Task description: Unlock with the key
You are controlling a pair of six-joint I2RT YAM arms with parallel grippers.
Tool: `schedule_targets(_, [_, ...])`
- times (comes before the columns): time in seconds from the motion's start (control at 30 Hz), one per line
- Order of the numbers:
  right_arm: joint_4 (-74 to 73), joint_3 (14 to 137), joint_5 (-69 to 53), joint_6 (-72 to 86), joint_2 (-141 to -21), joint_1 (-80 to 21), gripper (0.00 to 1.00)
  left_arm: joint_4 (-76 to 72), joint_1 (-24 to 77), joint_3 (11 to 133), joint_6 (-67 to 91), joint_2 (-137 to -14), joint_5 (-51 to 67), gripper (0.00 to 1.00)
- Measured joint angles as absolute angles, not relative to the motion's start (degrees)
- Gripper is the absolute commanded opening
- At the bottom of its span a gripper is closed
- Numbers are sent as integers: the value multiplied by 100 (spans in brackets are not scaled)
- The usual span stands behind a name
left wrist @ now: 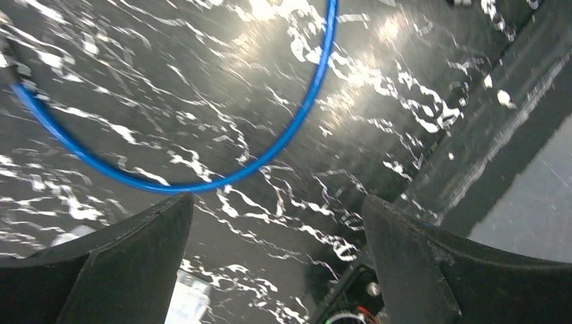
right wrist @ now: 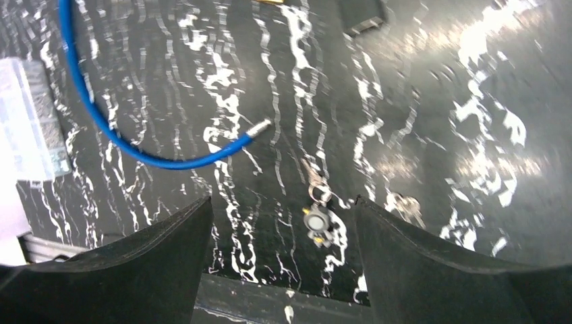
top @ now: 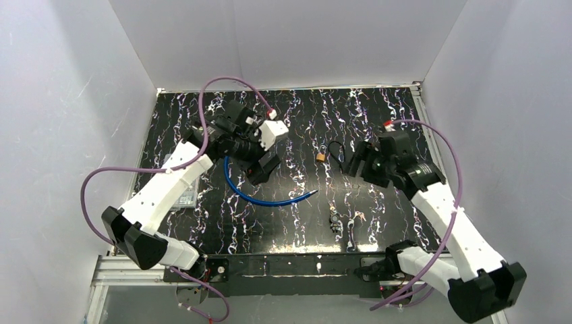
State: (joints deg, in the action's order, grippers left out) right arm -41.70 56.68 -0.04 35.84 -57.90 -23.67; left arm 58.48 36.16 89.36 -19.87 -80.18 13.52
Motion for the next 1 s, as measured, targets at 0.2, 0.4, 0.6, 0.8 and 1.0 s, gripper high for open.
schedule_targets(0.2, [-4450, 4870, -155, 3917, -5502, -1830, 79, 5807, 3610, 8183, -2151, -8018, 1730, 98])
schedule_targets(0.4, [-4468, 4514, -306, 4077, -6162, -1667, 71, 5598, 3561, 7842, -2193, -8039, 1936, 98])
schedule_targets(0.6, [-4353, 4372, -431, 4174, -6505, -1651, 65, 5387, 3531, 7482, -2189, -8044, 2018, 98])
schedule_targets(0.8, [-4350, 4210, -428, 4275, -6558, -1651, 66, 5316, 3529, 7205, -2178, -7979, 2021, 98])
schedule_targets(1.0, [-4257, 3880, -424, 4477, -6740, -1651, 66, 5472, 3520, 7074, -2122, -7776, 2092, 98])
